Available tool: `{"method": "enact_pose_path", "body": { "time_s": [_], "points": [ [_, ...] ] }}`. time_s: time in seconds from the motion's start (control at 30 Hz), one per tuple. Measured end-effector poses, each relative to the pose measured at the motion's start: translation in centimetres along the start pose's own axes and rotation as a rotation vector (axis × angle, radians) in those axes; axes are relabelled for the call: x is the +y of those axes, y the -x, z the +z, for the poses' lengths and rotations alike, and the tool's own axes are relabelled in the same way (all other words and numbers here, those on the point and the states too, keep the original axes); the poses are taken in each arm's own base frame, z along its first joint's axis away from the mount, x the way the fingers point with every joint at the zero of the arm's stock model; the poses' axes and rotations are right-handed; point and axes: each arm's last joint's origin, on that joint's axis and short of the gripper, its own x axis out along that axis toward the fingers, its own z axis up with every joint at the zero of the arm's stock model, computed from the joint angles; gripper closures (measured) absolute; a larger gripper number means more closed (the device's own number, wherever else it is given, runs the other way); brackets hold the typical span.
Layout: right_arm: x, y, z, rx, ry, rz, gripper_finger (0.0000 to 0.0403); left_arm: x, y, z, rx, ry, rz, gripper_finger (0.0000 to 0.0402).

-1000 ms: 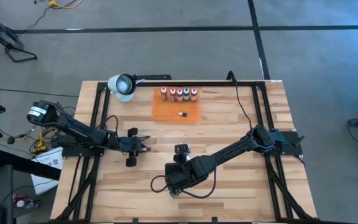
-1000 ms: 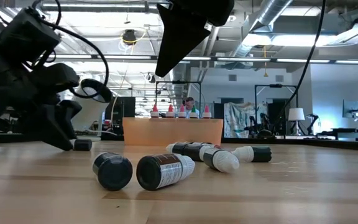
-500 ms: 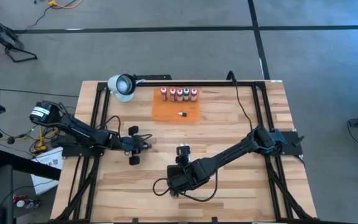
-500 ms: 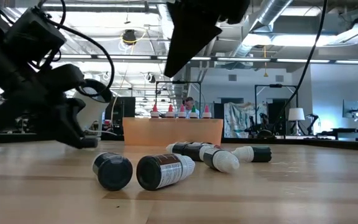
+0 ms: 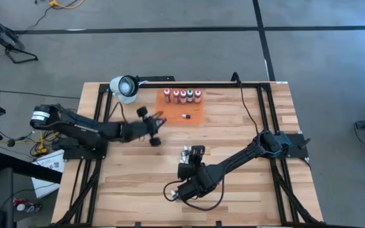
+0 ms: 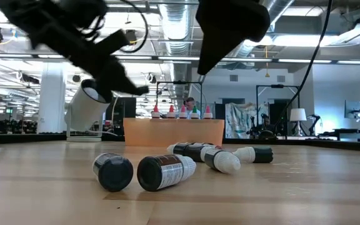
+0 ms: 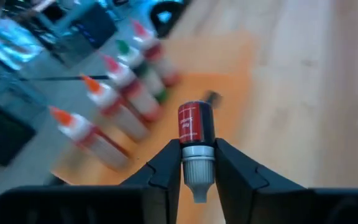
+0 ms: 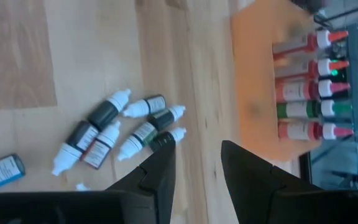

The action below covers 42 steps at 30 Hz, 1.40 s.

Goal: Pick & Place food coloring
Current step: Put the small red food coloring bottle into the orange bin, then put the small green food coloring bottle into the orange bin

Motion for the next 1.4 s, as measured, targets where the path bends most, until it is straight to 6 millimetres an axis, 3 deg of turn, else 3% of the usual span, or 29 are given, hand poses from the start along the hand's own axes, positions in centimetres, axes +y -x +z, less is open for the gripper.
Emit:
{"method": "enact_pose_path", "body": {
  "time_s": [0.13,0.33,0.7,0.83,0.97,1.2,1.4],
  "points": [
    [-0.1,0.1,-0.2,0.017,-0.02,-0.01,0.0282,3.2,-1.9,1.1,0.059,0.007,0.025,0.0322],
    [0.0,0.2,-0.4,0.014,-0.023,-0.029,0.0282,6.6,-3.4,0.2,0.127,0.094,-0.106,0.0299],
    [0.0,0.1,-0.7,0.033,-0.054,-0.041,0.0282,7.0,-3.5,0.1,0.116,0.157,-0.169,0.0218],
    [0.9,0.3,-2.1,0.075,-0.033,-0.075,0.0282,5.5,-2.5,0.7,0.076,0.159,-0.399,0.021],
    [1.2,2.6,-4.4,0.014,-0.063,-0.113,0.0282,2.9,-0.7,1.7,0.035,0.09,-0.576,0.0209],
    [-1.2,6.3,-9.3,-0.191,-0.257,-0.09,0.0282,-1.3,2.8,2.7,-0.013,-0.015,-0.7,0.0209],
    [-1.2,5.6,-12.6,-0.353,-0.346,0.073,0.0282,-4.8,5.9,3.1,-0.04,-0.041,-0.746,0.0209]
  ]
}}
